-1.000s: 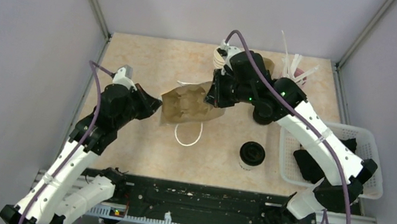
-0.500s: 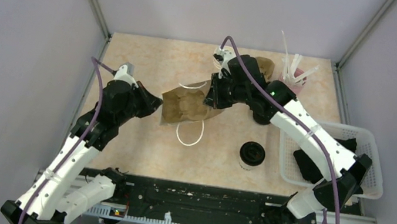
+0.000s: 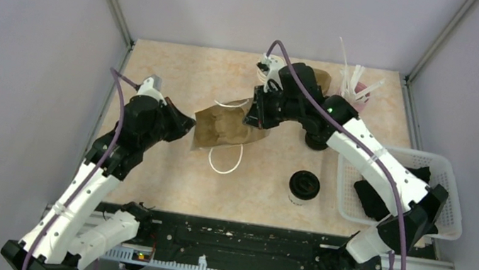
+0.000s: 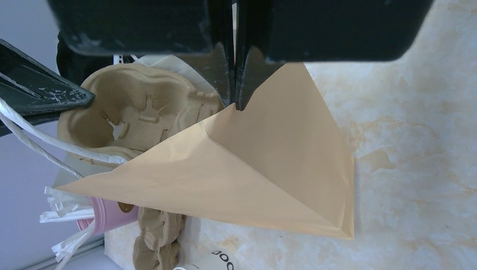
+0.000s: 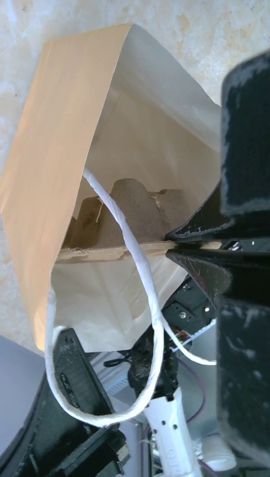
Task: Pack the takeout coffee
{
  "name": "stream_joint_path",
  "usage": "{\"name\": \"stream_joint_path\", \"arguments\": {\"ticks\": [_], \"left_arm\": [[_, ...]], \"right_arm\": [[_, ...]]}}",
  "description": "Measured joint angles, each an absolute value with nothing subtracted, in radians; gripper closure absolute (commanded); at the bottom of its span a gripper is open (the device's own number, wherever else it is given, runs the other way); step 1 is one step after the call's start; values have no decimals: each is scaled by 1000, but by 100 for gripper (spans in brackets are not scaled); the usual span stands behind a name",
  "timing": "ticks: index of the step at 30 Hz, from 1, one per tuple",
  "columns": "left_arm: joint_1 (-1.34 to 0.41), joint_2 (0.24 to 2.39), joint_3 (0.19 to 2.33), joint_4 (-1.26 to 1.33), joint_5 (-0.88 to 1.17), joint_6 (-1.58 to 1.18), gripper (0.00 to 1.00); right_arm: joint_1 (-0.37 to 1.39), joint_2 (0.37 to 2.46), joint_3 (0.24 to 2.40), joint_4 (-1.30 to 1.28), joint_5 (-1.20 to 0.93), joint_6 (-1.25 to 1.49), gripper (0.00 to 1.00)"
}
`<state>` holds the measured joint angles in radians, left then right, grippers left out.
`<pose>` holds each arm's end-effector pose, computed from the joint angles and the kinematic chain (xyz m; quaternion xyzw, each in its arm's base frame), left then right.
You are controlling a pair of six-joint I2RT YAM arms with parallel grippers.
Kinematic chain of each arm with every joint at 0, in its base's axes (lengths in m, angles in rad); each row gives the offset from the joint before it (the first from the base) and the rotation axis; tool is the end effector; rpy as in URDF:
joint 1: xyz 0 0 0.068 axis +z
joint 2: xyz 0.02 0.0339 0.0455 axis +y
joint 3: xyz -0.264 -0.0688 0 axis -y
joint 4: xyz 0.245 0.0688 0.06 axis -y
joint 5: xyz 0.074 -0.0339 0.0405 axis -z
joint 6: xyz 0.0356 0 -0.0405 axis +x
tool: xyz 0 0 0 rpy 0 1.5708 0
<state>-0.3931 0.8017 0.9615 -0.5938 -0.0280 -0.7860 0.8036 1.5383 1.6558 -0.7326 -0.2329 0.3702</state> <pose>0.1557 -0.0635 0.3553 -0.1719 0.8250 -0.2894 0.4539 0.2276 0.2479 0.4030 -0.2418 0.8499 0.3389 0.3232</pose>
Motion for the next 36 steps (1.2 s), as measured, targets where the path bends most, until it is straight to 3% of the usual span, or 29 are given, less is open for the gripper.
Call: {"name": "stream_joint_path", "arguments": {"ticks": [2, 3, 7, 13, 16, 22, 36], "left_arm": [[-393, 807, 965, -596, -32, -787, 100], [-393, 811, 970, -600, -36, -788, 100], [-393, 835, 1001, -627, -65, -802, 100], [-393, 865, 1044, -666, -86, -810, 100], [-393, 876, 1053, -667, -83, -812, 100], [-393, 893, 1062, -669, -65, -814, 100], [-393, 698, 824, -608, 106, -830, 100]], "right_arm": [[801, 1545, 1658, -731, -223, 380, 56], [800, 1556, 1673, -757, -186, 381, 48], [793, 1631, 1815, -905, -44, 393, 37], [788, 1610, 1968, -1034, -19, 414, 33], [788, 1570, 1971, -1077, -15, 414, 25], [780, 1542, 1954, -1167, 53, 429, 23], [776, 1384, 1361, -791, 70, 375, 23]]}}
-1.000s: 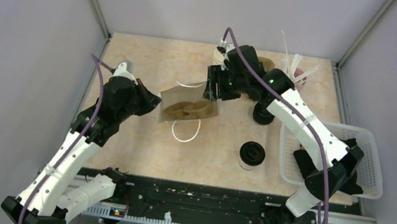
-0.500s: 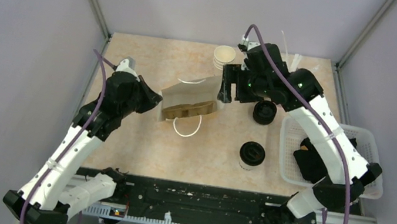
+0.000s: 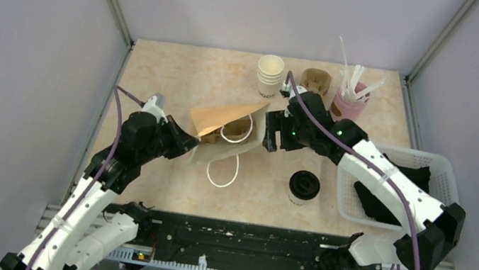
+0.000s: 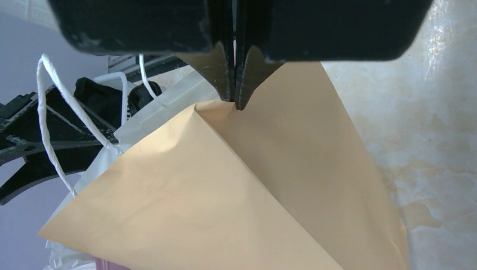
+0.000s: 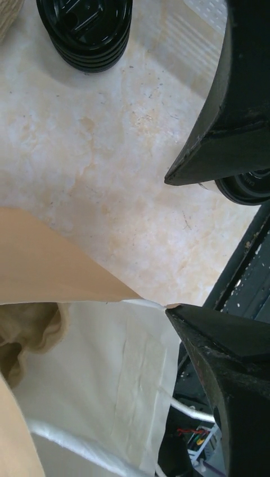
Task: Pack the takeout coffee
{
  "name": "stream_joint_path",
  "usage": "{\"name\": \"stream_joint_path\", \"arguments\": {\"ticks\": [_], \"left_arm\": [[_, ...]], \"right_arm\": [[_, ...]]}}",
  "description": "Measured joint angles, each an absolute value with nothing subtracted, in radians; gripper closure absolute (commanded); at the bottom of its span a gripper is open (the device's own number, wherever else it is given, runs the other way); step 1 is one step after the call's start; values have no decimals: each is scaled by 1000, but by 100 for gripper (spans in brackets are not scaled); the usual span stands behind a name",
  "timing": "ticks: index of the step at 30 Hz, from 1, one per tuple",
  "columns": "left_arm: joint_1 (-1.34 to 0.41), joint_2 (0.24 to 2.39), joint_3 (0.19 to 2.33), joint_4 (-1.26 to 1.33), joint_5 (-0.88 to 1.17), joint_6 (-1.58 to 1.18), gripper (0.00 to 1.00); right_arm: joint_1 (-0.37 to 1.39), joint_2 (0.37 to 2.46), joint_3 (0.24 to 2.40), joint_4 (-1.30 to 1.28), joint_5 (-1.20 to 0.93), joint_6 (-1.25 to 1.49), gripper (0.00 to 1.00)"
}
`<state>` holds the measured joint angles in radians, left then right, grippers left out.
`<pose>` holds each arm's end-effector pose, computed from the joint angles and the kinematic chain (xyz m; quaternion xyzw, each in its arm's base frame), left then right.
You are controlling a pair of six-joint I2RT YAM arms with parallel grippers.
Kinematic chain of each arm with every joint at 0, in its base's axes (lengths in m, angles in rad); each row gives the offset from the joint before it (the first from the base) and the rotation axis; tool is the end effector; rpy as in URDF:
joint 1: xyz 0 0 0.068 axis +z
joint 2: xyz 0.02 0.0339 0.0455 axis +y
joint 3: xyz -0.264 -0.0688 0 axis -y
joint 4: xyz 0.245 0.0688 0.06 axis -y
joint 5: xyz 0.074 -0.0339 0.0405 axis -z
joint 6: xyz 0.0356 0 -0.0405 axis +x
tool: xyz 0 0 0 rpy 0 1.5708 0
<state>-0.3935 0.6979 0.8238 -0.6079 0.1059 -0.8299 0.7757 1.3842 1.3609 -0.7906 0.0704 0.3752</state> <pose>0.1373 -0.0611 0.3227 -0.1582 0.8399 -0.3341 0.3974 0.2106 0.2031 0.3476 -0.1720 0.9127 0.1735 0.3276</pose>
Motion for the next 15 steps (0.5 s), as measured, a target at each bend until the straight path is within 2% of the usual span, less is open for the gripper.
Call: {"name": "stream_joint_path", "arguments": {"ticks": [9, 15], "left_arm": [[-393, 682, 797, -604, 144, -862, 100], [-393, 698, 797, -607, 160, -878, 100]], "right_arm": [[776, 1165, 1152, -627, 14, 416, 22], [776, 1138, 1107, -644, -45, 568, 27]]}}
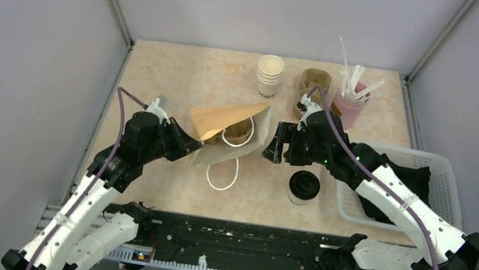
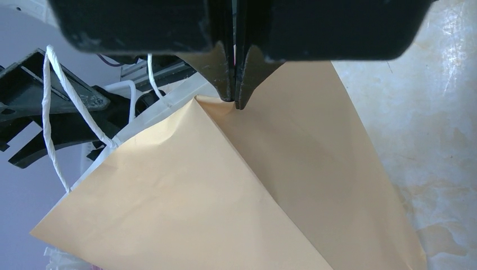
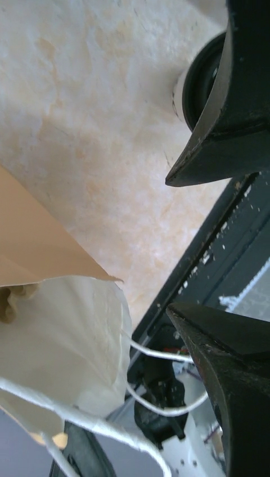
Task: Pack the takeout coffee
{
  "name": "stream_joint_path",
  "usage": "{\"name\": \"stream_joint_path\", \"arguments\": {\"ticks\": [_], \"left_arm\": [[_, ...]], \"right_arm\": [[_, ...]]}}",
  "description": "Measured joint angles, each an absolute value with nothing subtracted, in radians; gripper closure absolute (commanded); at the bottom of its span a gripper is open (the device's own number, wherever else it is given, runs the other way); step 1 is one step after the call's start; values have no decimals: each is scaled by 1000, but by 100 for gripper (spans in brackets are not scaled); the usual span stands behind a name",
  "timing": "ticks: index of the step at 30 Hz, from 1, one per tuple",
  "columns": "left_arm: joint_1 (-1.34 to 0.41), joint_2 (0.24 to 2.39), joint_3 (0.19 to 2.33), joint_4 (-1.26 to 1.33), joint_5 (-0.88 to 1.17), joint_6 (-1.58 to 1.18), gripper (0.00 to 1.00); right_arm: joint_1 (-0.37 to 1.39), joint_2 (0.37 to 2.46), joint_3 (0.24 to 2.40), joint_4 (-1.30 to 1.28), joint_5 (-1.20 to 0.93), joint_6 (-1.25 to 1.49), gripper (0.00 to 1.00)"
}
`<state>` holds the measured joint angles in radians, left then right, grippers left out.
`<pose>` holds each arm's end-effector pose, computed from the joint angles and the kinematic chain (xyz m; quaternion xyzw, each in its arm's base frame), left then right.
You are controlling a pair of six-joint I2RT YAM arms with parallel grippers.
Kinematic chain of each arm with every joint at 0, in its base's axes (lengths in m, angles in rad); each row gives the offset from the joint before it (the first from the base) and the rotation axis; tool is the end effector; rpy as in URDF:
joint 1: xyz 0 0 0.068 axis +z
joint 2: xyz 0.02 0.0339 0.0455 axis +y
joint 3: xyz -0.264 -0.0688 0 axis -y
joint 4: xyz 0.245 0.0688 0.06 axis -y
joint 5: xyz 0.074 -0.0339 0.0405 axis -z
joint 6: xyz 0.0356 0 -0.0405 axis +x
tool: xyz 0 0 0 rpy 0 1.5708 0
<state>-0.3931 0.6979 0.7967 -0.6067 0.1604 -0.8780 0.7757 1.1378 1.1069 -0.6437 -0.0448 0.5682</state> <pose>0.1373 -0.0631 0.3139 -0.1669 0.8439 -0.3554 0.3655 0.1713 0.1703 0.3371 -0.1030 0.8952 0.2854 0.3264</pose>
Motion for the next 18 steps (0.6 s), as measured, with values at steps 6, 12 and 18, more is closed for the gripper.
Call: {"name": "stream_joint_path", "arguments": {"ticks": [6, 12, 18], "left_arm": [[-393, 710, 797, -606, 173, -907, 100], [-393, 686, 761, -571, 207, -976, 100], [-393, 623, 657, -510, 262, -1076, 100]], "right_arm": [[776, 1133, 1124, -633, -131, 707, 50], [794, 1145, 1169, -617, -192, 780, 72], [871, 1179, 1193, -610, -137, 865, 82]]}}
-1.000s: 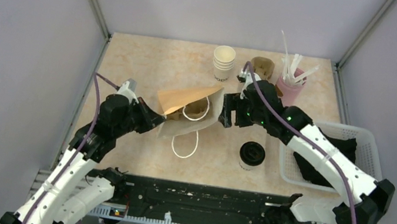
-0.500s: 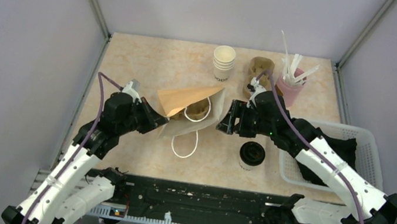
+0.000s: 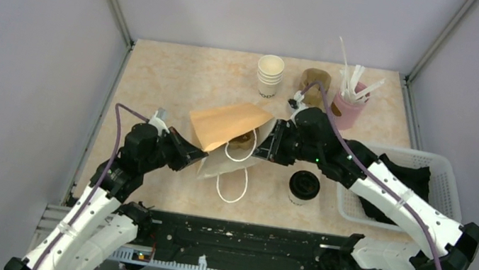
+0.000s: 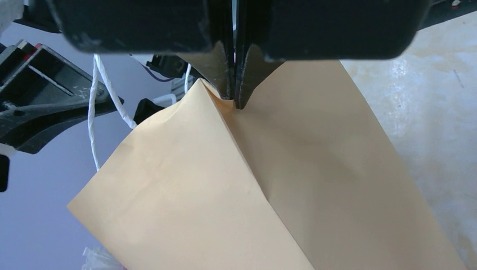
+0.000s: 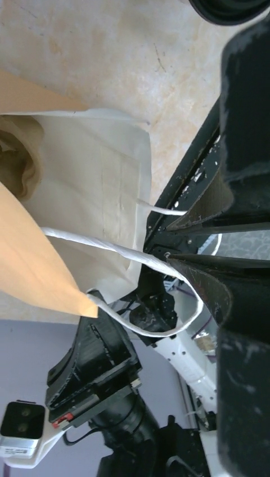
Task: Pack the takeout coffee
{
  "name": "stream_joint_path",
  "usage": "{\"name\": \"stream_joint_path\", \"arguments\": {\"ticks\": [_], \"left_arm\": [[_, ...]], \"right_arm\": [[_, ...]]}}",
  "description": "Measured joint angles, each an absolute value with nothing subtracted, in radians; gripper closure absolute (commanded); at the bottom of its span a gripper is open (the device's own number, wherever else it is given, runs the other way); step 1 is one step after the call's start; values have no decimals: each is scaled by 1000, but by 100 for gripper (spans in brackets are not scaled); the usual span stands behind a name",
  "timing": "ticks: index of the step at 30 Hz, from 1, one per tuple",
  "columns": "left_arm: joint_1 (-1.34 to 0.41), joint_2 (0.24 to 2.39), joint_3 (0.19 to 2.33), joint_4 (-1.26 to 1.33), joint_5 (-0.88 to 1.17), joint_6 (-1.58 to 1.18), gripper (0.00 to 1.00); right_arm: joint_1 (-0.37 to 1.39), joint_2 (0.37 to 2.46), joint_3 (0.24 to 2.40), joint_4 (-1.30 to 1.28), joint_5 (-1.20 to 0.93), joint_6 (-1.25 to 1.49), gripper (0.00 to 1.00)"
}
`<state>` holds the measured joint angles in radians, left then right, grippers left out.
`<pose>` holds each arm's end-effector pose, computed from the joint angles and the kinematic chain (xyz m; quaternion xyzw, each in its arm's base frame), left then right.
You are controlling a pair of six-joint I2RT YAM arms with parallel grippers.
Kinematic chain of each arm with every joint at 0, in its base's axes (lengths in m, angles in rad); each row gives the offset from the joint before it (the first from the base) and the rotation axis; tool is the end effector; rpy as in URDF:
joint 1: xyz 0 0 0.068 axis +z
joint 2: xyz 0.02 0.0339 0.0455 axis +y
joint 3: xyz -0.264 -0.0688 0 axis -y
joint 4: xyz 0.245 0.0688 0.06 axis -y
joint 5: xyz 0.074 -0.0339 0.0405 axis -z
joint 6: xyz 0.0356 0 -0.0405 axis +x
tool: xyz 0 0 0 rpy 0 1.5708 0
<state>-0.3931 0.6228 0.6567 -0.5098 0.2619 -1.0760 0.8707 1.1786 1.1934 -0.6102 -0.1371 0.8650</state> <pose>0.1302 -0.0640 0.2861 -0.2194 0.8204 -0.4286 0.3082 0.1597 0.1971 0.3598 -0.0346 0.8812 0.3958 0.2561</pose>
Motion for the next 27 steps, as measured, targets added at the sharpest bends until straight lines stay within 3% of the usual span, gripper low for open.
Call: {"name": "stream_joint_path", "arguments": {"ticks": [7, 17, 27], "left_arm": [[-393, 598, 611, -454, 303, -1158, 100], [-393, 592, 611, -437, 324, -1193, 100], [-393, 618, 595, -353, 364, -1253, 100]], "right_arm": [[944, 1228, 1191, -572, 12, 1013, 87], [962, 1090, 1046, -544, 242, 1121, 81], [966, 1166, 1024, -453, 333, 1199, 80]]}}
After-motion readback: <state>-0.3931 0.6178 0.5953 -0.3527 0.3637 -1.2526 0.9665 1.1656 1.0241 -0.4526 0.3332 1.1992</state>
